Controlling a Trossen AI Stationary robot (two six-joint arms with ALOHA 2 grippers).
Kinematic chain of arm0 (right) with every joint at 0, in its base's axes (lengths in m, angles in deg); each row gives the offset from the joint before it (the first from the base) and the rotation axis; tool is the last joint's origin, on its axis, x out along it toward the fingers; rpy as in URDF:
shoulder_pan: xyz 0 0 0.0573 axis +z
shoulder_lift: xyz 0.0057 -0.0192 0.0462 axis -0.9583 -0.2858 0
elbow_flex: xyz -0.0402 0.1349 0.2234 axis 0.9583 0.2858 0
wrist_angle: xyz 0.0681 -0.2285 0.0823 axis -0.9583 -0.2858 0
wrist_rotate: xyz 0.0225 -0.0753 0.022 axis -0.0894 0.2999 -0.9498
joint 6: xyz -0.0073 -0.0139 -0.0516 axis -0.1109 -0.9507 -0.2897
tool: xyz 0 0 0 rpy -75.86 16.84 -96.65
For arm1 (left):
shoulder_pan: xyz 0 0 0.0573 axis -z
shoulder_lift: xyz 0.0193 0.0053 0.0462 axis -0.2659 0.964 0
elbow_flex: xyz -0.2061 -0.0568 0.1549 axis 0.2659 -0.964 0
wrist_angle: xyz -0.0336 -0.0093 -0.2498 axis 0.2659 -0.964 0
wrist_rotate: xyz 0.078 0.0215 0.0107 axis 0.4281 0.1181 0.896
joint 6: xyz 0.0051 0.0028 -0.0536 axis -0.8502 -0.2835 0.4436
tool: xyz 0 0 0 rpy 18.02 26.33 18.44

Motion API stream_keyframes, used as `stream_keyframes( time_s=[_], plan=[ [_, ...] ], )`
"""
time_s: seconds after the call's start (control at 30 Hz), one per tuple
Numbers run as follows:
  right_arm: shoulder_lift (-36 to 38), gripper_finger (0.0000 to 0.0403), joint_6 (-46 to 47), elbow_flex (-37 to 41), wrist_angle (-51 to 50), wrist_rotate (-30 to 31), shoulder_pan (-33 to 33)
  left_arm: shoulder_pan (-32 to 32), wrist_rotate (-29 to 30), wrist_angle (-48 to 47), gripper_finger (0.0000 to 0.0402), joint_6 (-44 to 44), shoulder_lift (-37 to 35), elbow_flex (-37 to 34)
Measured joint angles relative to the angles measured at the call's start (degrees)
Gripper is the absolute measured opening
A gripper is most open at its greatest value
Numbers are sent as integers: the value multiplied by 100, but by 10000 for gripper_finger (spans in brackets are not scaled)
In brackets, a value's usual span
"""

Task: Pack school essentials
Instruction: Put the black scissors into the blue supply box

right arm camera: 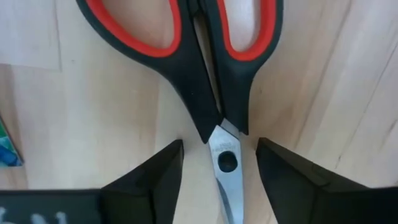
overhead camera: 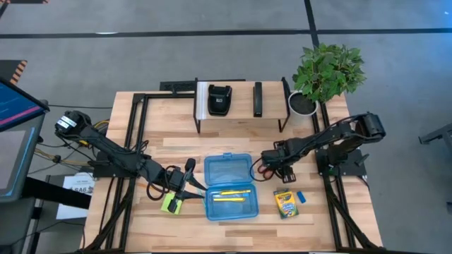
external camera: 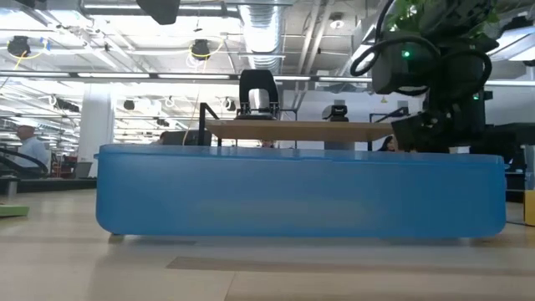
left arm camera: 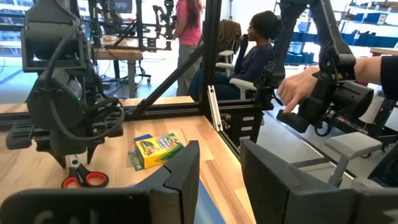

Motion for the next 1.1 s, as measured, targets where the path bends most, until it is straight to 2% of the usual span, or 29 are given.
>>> stream_keyframes(
  time_s=[0.23, 0.37, 0.57, 0.77, 1.1],
  plan=[
    [-4, 171, -75, 13, 65, -165, -79, 0, -1, 2, 103, 4, 0, 0],
    [35, 166, -35, -14, -37, -118, -77, 0, -1, 10, 103, -26, 0, 0],
    [83, 217, 177, -367, -249, 120, -86, 11, 27, 14, 103, 1, 0, 0],
    [24, 272, 103, -614, -54, 15, -67, 11, 6, 17, 103, 11, -2, 2],
    [-9, 295, -349, -621, 137, 143, -3, 11, 0, 4, 103, -9, -2, 2]
  ],
)
